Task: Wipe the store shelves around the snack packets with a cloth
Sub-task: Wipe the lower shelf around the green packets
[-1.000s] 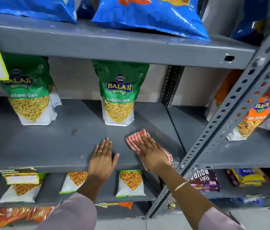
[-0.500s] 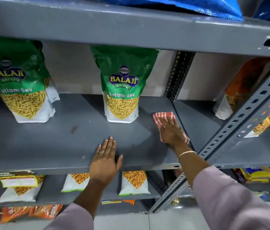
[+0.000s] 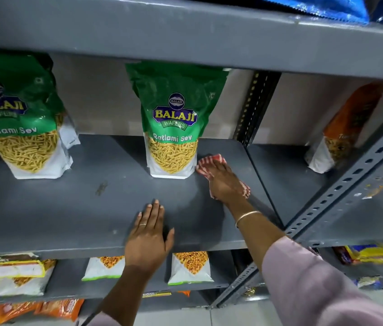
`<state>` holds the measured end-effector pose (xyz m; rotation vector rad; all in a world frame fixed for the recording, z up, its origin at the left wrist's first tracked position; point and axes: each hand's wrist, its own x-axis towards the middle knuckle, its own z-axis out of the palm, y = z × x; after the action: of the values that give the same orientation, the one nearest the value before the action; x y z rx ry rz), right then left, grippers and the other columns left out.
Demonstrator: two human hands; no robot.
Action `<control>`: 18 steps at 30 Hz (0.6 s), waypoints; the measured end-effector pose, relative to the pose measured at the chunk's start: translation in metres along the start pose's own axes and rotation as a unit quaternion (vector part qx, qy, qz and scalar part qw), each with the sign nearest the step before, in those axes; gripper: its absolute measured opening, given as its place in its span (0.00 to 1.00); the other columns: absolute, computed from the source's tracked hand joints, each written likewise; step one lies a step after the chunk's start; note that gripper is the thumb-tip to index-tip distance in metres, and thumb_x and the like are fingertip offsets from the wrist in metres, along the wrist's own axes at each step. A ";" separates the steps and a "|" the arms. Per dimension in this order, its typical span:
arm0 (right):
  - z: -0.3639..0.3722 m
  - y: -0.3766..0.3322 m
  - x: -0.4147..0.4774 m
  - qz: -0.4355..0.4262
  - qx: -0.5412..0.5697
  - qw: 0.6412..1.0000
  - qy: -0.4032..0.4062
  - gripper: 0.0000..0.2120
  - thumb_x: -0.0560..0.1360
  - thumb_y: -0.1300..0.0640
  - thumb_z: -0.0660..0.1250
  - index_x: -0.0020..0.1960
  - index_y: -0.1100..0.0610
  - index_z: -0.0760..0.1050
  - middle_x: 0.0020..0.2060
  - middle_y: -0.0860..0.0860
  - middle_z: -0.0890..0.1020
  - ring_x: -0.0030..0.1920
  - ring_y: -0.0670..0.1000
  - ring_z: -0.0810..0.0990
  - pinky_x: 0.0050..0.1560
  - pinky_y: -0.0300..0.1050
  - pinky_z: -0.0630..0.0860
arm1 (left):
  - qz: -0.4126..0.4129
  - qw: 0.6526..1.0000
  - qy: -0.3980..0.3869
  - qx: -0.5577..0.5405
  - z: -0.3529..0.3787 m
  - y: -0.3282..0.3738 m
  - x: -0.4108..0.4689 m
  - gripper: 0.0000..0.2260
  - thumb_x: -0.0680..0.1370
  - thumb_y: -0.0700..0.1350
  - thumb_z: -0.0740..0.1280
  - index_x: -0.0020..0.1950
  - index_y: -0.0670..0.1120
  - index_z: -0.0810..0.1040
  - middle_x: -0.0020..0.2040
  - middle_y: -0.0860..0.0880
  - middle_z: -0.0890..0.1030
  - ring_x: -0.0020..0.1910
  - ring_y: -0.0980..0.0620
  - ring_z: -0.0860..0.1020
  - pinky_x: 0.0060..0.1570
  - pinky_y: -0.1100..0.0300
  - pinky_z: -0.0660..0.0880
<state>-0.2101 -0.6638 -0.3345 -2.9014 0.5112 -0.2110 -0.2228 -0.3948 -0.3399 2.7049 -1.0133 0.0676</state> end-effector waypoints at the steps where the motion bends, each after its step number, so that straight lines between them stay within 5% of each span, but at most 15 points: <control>1: -0.002 0.004 0.008 0.013 -0.031 0.999 -0.015 0.30 0.77 0.58 0.51 0.78 0.47 0.51 0.79 0.52 0.50 0.79 0.57 0.48 0.78 0.56 0.49 | 0.000 1.000 0.003 -0.002 0.001 0.000 0.000 0.36 0.80 0.59 0.37 0.62 0.36 0.75 0.63 0.40 0.76 0.61 0.41 0.75 0.67 0.60 0.48; 5: -0.015 -0.001 0.040 0.152 -0.014 0.988 -0.033 0.42 0.72 0.66 0.63 0.78 0.46 0.47 0.79 0.53 0.44 0.78 0.60 0.43 0.77 0.61 0.49 | -0.001 0.998 0.052 -0.021 0.004 -0.002 0.001 0.35 0.80 0.58 0.39 0.61 0.36 0.76 0.62 0.39 0.77 0.59 0.41 0.77 0.67 0.60 0.51; 9: -0.015 0.001 0.077 0.071 -0.035 0.992 -0.094 0.50 0.64 0.60 0.72 0.76 0.42 0.48 0.78 0.52 0.48 0.77 0.63 0.45 0.76 0.64 0.51 | 0.002 0.997 0.082 -0.015 0.001 0.001 -0.001 0.27 0.79 0.54 0.49 0.60 0.36 0.77 0.62 0.39 0.77 0.59 0.41 0.77 0.65 0.56 0.59; 14: 0.036 0.049 0.136 0.108 -0.076 0.985 -0.113 0.45 0.56 0.50 0.65 0.71 0.40 0.54 0.74 0.55 0.60 0.73 0.66 0.59 0.70 0.65 0.63 | 0.002 0.997 0.070 0.016 -0.001 0.004 -0.002 0.27 0.74 0.53 0.54 0.62 0.36 0.76 0.63 0.40 0.76 0.61 0.43 0.76 0.62 0.53 0.62; 18: 0.028 0.059 0.138 0.131 -0.095 0.980 -0.119 0.48 0.56 0.49 0.61 0.74 0.38 0.47 0.78 0.53 0.53 0.77 0.64 0.52 0.73 0.65 0.57 | -0.004 0.997 0.060 0.037 -0.003 0.006 -0.002 0.27 0.73 0.54 0.53 0.62 0.38 0.77 0.63 0.41 0.76 0.61 0.45 0.76 0.60 0.51 0.72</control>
<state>-0.0959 -0.7626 -0.3592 -2.9394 0.9033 0.2338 -0.2278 -0.3969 -0.3356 2.7326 -0.9819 0.2681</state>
